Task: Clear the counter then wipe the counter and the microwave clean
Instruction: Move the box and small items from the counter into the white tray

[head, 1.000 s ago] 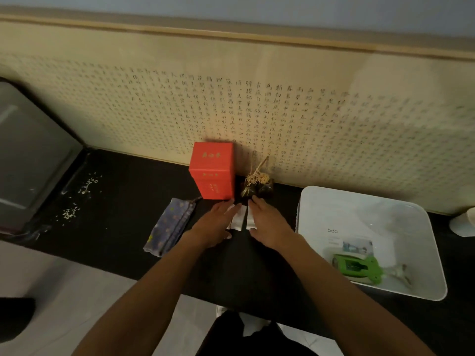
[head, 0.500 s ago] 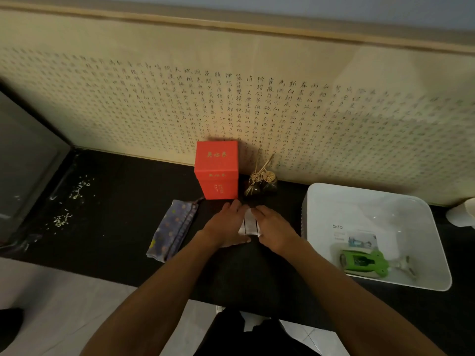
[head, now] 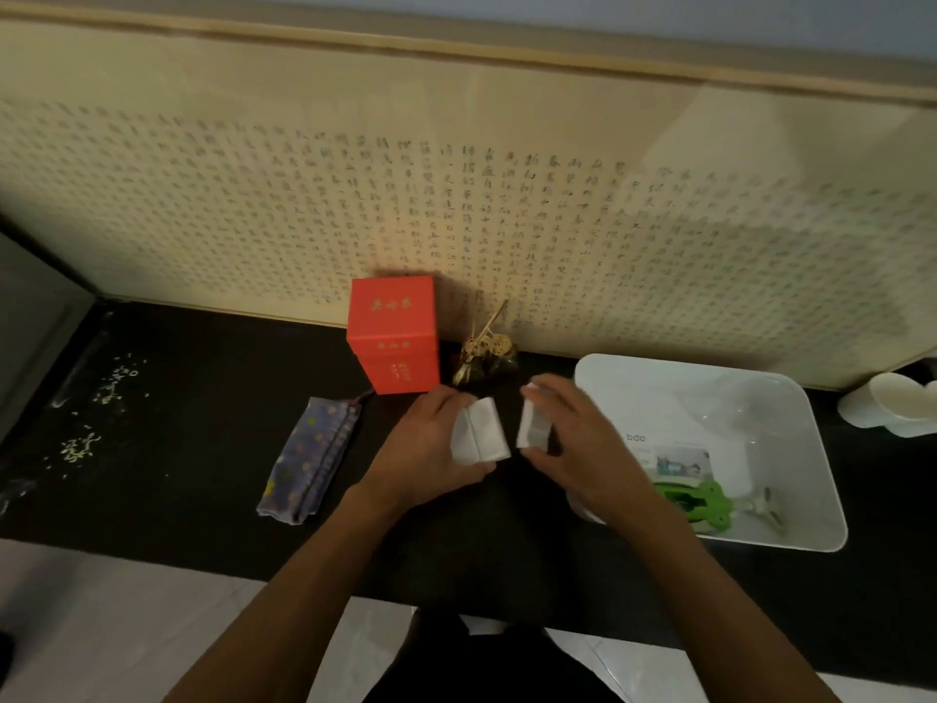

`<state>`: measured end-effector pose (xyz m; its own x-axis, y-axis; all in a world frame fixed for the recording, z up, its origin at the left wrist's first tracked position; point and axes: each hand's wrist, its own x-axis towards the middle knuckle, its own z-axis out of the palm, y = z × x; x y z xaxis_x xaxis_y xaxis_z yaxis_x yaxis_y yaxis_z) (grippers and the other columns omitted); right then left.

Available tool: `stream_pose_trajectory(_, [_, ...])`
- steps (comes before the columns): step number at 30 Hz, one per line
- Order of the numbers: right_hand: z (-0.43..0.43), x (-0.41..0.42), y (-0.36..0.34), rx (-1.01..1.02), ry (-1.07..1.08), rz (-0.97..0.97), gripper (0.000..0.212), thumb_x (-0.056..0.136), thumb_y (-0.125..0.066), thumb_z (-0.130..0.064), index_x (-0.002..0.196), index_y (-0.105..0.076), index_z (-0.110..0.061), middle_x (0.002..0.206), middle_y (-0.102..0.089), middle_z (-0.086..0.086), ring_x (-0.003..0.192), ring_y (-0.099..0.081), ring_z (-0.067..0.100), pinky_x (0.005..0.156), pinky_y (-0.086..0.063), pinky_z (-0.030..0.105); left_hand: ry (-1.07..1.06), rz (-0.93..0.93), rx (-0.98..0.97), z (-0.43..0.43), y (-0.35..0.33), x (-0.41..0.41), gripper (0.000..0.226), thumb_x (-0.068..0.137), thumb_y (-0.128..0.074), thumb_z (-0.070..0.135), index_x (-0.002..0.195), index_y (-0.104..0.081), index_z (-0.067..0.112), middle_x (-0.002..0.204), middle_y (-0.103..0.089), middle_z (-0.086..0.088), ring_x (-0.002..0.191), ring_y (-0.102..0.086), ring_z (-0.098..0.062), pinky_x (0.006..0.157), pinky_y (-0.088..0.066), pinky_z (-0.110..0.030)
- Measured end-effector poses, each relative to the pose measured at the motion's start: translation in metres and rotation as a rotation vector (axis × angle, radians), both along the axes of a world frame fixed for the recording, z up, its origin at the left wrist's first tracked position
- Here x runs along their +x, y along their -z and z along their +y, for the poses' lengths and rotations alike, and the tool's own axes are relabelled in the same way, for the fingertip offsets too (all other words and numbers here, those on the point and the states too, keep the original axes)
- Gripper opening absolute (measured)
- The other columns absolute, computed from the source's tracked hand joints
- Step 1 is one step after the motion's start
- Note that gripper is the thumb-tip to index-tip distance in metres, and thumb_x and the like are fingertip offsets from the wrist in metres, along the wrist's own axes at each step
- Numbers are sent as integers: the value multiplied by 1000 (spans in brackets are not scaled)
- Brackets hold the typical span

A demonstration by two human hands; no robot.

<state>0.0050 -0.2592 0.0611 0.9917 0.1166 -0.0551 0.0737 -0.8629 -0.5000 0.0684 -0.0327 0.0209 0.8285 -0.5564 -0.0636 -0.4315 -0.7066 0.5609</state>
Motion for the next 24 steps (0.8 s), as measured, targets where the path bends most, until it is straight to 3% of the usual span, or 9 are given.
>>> stream_pose_trajectory(2, [-40, -12, -6, 17, 96, -8, 75, 84, -78, -29, 149, -41, -27, 156, -33, -7, 142, -31, 10, 117, -30, 32, 23, -24, -50, -25, -20, -5, 85, 72, -83, 55, 143, -46, 24, 139, -42, 9, 124, -42, -7, 103, -32, -21])
stream_pose_trajectory(5, [-101, -24, 1, -30, 238, 71, 76, 77, -85, -26, 144, -49, -22, 151, -43, 0, 138, -42, 19, 114, -34, 34, 89, -35, -99, -79, -36, -10, 85, 72, -83, 56, 141, -47, 22, 137, -44, 4, 122, -45, -13, 103, -38, -26])
stream_pose_trajectory(9, [-153, -30, 28, -141, 231, 285, 66, 77, -85, -24, 137, -57, -20, 152, -41, 0, 132, -49, 22, 107, -38, 29, 200, -6, 71, -164, -26, -15, 84, 75, -79, 58, 139, -45, 16, 135, -43, -4, 117, -46, -24, 92, -51, -41])
stream_pose_trajectory(11, [-165, -29, 38, -200, 189, 345, 59, 82, -80, -25, 136, -57, -23, 156, -35, -2, 135, -46, 20, 109, -36, 28, 245, 2, 159, -197, -12, -16, 80, 77, -76, 60, 134, -48, 11, 131, -44, -8, 115, -47, -28, 87, -50, -43])
stream_pose_trajectory(17, [-187, -23, 48, -301, 81, 458, 53, 91, -69, -33, 141, -52, -25, 163, -23, -1, 145, -32, 18, 118, -26, 29, 292, 78, 405, -240, 31, -11, 79, 81, -72, 60, 134, -47, 7, 133, -40, -13, 120, -44, -35, 101, -46, -47])
stream_pose_trajectory(20, [-191, -22, 47, -302, 57, 506, 51, 94, -64, -36, 142, -51, -24, 165, -18, 0, 150, -23, 20, 123, -22, 33, 298, 110, 406, -247, 41, -9, 75, 82, -74, 54, 134, -47, 7, 134, -41, -12, 120, -44, -33, 100, -46, -45])
stream_pose_trajectory(24, [-202, -26, 56, -264, 54, 517, 44, 97, -61, -24, 140, -53, -23, 165, -17, 0, 151, -21, 21, 123, -22, 34, 318, 119, 352, -257, 47, -8, 79, 81, -76, 51, 140, -45, 10, 134, -41, -11, 116, -47, -32, 101, -47, -44])
